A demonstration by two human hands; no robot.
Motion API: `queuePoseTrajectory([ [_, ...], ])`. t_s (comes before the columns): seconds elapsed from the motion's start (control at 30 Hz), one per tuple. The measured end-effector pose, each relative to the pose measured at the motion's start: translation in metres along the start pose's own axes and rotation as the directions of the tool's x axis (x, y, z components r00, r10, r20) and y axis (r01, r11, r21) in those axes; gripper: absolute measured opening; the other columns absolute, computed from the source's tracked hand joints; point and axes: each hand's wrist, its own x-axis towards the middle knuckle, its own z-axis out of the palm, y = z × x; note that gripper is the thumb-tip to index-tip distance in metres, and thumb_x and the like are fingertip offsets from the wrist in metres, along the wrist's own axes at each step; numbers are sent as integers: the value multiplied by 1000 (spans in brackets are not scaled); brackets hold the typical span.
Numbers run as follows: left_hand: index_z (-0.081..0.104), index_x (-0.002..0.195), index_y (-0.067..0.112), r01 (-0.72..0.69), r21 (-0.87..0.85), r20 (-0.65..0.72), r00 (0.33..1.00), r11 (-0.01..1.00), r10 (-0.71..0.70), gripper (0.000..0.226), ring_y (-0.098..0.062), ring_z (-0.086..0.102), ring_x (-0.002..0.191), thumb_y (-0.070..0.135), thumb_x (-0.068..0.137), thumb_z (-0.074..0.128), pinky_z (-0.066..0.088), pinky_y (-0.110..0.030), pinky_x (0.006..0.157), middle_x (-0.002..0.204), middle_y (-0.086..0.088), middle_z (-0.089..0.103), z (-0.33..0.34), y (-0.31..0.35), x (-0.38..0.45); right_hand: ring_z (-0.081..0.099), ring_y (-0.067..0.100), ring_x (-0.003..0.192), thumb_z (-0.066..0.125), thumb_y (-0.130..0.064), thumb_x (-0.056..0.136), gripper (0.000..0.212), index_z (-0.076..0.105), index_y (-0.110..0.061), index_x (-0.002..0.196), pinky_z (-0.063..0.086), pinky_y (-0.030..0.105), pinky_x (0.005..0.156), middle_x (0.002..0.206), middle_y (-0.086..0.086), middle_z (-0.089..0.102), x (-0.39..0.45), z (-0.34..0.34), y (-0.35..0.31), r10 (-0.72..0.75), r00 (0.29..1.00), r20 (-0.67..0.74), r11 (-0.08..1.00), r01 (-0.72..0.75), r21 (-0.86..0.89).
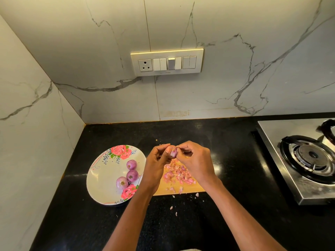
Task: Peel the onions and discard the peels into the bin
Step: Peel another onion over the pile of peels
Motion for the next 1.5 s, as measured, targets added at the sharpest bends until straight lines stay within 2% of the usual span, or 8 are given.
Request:
queuePoseTrajectory([
  [0.23, 61, 130, 20, 22, -99, 29, 999, 995, -19, 43, -11, 68, 102, 39, 91, 59, 54, -22, 81, 122, -1, 69, -2, 4, -4, 69, -1, 84, 73, -16, 92, 6, 76, -20, 97, 53, 11, 72, 86, -17, 72, 6, -4, 2, 194, 981, 0, 972, -192, 138],
  [0.4, 63, 126, 22, 66, -263, 22, 998, 963, -63, 42, -18, 67, 101, 39, 89, 58, 55, -30, 87, 123, -7, 70, -2, 10, -5, 74, 10, 82, 71, -14, 94, 7, 73, -21, 92, 58, 19, 68, 85, -7, 75, 4, -5, 7, 400, 916, -18, 866, -372, 335],
  [0.47, 63, 127, 21, 95, -311, 30, 996, 946, -90, 41, -22, 70, 103, 37, 89, 58, 57, -32, 88, 123, -7, 71, -6, 10, -3, 74, 8, 78, 69, -14, 96, 11, 71, -24, 92, 58, 19, 66, 86, -5, 75, 4, -7, 15, 422, 907, -2, 870, -404, 283],
  [0.67, 61, 128, 22, 116, -311, 24, 993, 943, -114, 37, -28, 72, 108, 31, 91, 58, 59, -33, 88, 116, -4, 74, -7, 8, -2, 66, -9, 77, 57, -6, 102, 20, 72, -19, 102, 50, 7, 65, 89, -7, 72, -3, -7, 32, 298, 940, 167, 953, -283, -109],
  [0.77, 63, 126, 27, 104, -259, 16, 995, 960, -103, 36, -26, 70, 110, 33, 91, 59, 58, -31, 89, 123, -6, 70, -6, 8, -2, 62, -7, 84, 54, 0, 101, 28, 75, -18, 110, 46, 3, 75, 103, -9, 69, -5, -6, 30, 268, 937, 224, 957, -231, -178],
  [0.87, 64, 126, 28, 88, -225, 24, 996, 970, -85, 38, -23, 68, 114, 35, 89, 60, 57, -27, 87, 129, -7, 66, -7, 7, -2, 61, -6, 99, 64, -12, 99, 20, 74, -21, 114, 51, 11, 90, 113, -11, 69, -1, -6, 25, 199, 962, 187, 977, -180, -110],
  [1.03, 60, 128, 21, 61, -163, 12, 998, 985, -60, 42, -23, 69, 111, 37, 89, 61, 58, -29, 89, 122, -5, 70, -7, 4, -1, 68, -4, 99, 71, -24, 96, 23, 75, -20, 118, 53, 11, 84, 110, -10, 74, 6, -6, 8, 60, 983, 175, 996, -71, 58],
  [1.5, 62, 122, 20, 33, -52, 19, 999, 998, -32, 36, -21, 71, 107, 40, 93, 59, 58, -29, 88, 117, -6, 71, -3, 0, 0, 70, 1, 90, 74, -21, 93, 18, 79, -13, 108, 54, 12, 76, 96, -5, 77, -1, -7, 10, -28, 995, 93, 999, 24, 45],
])
